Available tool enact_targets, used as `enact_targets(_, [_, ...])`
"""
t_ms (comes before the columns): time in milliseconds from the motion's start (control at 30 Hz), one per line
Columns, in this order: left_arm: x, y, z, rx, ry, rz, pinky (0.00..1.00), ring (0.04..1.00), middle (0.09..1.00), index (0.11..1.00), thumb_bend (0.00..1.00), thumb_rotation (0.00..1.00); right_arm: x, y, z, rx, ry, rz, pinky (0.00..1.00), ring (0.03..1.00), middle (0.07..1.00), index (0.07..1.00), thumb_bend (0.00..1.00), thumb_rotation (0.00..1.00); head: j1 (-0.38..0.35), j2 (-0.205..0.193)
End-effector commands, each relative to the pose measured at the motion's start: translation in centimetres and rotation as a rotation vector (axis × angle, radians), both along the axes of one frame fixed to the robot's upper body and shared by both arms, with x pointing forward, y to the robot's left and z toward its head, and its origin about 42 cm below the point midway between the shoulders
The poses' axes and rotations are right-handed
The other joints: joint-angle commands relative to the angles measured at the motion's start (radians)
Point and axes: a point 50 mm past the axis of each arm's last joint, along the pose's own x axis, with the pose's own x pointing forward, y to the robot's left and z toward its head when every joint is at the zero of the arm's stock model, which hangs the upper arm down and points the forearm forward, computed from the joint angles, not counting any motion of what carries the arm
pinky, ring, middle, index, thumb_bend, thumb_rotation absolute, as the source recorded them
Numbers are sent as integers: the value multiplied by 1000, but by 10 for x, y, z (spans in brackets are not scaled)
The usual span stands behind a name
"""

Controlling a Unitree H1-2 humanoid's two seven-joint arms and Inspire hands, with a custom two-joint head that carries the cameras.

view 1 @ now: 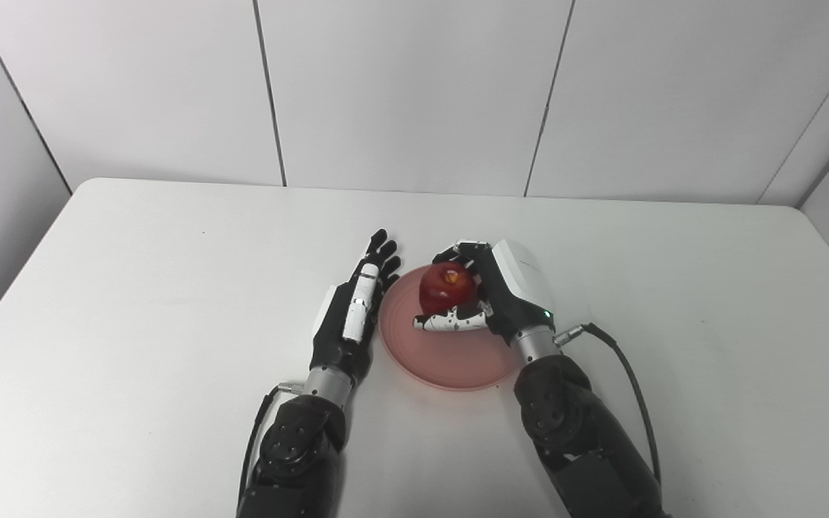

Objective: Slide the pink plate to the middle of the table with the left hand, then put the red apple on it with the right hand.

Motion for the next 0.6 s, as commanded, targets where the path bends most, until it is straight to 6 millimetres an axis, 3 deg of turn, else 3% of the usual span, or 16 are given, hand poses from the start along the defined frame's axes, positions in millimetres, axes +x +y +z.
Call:
enact_targets(0, [-8,1,-16,-4,69,17,962,965,973,954,378,1000,0,6,6,9,-45,25,240,335,440,485,519,134,0,-1])
enact_targets(400, [-8,1,-16,-12,72,17,953,964,968,954,380,1000,-3,3,5,16,-39,13,401,494,572,492,522,147,-1,0])
enact_targets(467, [-8,1,-16,-15,75,19,951,967,966,952,380,1000,-4,2,5,11,-38,14,422,522,604,614,793,206,-1,0])
enact_targets(533, [-8,1,-16,-11,75,22,947,967,964,949,380,1000,-4,2,6,8,-42,19,443,547,626,653,863,235,-1,0])
enact_targets(567, [-8,1,-16,-9,73,22,945,969,963,949,378,1000,-4,2,6,8,-44,22,498,599,664,684,908,262,-3,0])
